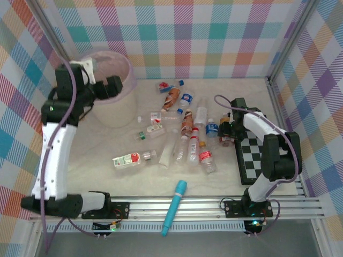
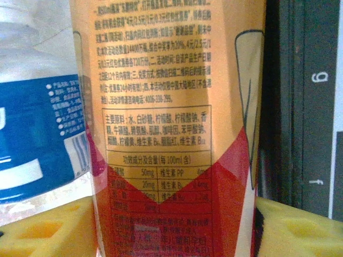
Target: Put the plastic bottles in the bin
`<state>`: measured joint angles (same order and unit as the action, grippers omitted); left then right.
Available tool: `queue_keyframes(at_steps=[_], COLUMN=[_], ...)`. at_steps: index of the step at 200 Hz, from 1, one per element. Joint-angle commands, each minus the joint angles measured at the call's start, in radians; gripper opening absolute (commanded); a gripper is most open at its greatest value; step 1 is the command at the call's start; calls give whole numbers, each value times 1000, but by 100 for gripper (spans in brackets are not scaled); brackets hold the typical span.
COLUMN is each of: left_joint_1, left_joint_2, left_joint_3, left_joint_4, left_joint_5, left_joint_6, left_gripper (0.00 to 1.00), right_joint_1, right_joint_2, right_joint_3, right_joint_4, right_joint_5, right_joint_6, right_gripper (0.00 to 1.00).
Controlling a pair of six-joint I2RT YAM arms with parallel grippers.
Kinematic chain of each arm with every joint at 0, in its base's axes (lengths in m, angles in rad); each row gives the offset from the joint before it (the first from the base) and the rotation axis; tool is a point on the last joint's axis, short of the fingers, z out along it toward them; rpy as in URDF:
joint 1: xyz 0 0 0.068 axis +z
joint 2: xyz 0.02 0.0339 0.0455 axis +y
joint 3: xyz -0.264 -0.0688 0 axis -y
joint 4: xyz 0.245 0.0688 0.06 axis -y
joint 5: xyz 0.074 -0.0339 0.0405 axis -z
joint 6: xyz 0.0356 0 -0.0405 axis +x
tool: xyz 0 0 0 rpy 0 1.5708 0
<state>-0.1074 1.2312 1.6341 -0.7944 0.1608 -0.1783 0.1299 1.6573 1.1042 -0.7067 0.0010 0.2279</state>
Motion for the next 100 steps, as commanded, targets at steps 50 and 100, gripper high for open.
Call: queue_keyframes(at_steps=[50, 100], left_joint_1=[-261, -406], left_joint_2=[-118, -8], left_joint_3=[-346, -534], left_joint_4=[311, 811], left_joint_5=[204, 348], left_joint_6=[-328, -577], left_gripper=[99, 100], right_joint_1=[-4, 143], right_joint_2=[-301, -501], right_joint_3=[23, -39], right_joint_4=[-77, 108], right_joint_5=[-314, -623], right_joint_6=[-71, -177], right_gripper=[58, 57])
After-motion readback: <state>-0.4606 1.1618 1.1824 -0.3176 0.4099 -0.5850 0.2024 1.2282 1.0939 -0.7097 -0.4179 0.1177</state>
